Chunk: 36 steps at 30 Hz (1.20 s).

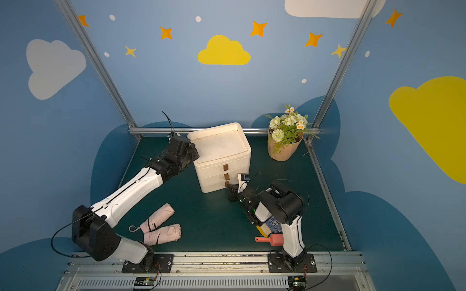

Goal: Place the umbrella in the drawer by color
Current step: Open the drawer in the storage box.

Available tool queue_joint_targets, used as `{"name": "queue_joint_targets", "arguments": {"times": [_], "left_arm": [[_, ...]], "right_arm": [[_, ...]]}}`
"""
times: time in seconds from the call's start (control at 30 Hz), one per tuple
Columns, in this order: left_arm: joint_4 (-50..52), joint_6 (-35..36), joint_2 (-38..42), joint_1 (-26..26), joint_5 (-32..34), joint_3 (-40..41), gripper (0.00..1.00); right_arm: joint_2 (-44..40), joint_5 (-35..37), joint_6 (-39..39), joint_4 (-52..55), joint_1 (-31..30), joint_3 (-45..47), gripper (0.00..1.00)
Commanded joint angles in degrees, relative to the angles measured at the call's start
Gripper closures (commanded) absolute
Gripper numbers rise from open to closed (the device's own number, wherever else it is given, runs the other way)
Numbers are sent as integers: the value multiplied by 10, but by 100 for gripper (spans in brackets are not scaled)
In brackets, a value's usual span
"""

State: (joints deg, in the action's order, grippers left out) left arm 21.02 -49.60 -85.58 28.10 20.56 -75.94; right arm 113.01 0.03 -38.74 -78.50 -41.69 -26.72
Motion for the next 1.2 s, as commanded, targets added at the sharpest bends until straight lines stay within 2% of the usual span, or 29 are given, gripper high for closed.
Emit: {"name": "queue_joint_targets", "arguments": {"times": [0.0,0.2,0.4,0.67,0.97,1.17], "left_arm": [[78,-44,2,11,-78,22,96],[71,-26,0,4,-88,19,96],[63,-16,-1,5,-94,19,96],[49,9,-8,4,-120,17,96],[54,29,-15,3,-133,10,97],[53,31,-18,3,-135,8,97]], "right_arm": [[-22,0,-53,-22,-6,31,100],[-72,28,-60,1,-38,88,100],[-141,62,-69,95,-90,129,100],[-241,42,-62,310,-122,107,100],[-324,59,-29,460,-154,112,100],[-381,84,-22,522,-180,125,100]]}}
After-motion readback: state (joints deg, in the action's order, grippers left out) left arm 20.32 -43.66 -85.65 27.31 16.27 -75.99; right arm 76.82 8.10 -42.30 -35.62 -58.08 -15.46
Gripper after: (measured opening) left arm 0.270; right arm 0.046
